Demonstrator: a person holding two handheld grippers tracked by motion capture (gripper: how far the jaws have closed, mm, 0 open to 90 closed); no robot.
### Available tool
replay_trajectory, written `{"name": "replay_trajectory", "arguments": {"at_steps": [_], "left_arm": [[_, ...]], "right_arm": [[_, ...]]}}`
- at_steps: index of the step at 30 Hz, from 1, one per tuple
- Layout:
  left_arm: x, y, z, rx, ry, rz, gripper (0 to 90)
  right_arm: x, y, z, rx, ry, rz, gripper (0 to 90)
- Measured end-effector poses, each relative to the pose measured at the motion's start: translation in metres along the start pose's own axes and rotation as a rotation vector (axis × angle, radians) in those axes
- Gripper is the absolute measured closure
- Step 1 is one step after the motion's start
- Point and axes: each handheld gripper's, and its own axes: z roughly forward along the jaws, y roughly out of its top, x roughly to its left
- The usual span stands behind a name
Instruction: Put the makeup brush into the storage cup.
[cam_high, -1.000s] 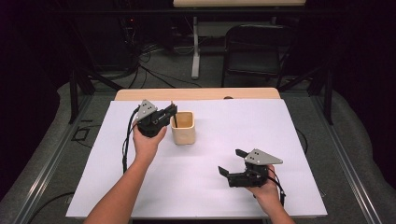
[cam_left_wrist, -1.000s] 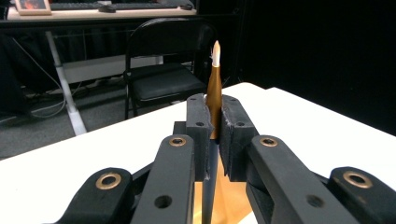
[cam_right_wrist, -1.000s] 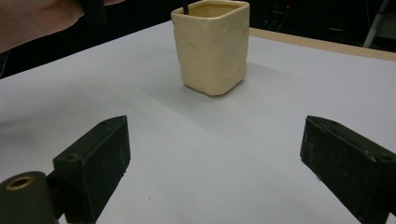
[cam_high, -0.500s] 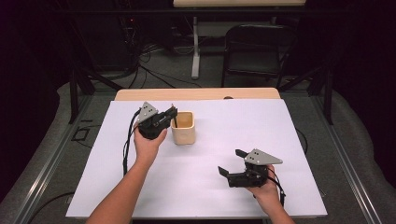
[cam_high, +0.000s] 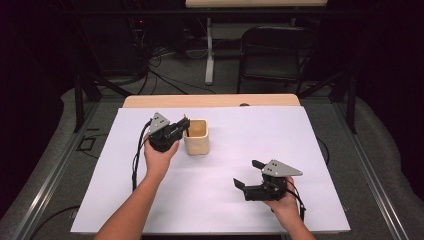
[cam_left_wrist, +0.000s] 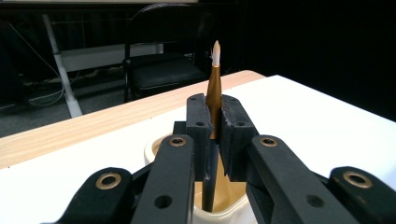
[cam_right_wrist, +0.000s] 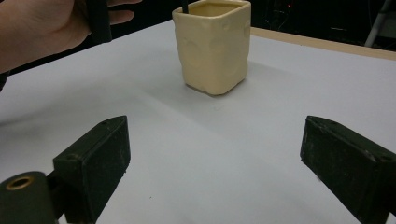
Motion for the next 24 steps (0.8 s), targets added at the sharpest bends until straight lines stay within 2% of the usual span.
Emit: {"name": "replay_trajectory", "arguments": {"at_steps": [13,24], "left_arm": [[0.001,-0.012,0.003,0.014,0.001,-0.017,83.4],[0.002,-0.012,0.002,0.014,-0.002,-0.022,83.3]], "right_arm": [[0.000,0.000,0.000,0.003,0.001,-0.002,8.0],[0.000,0.000,0.000,0.002,0.000,-0.001,8.0]]}}
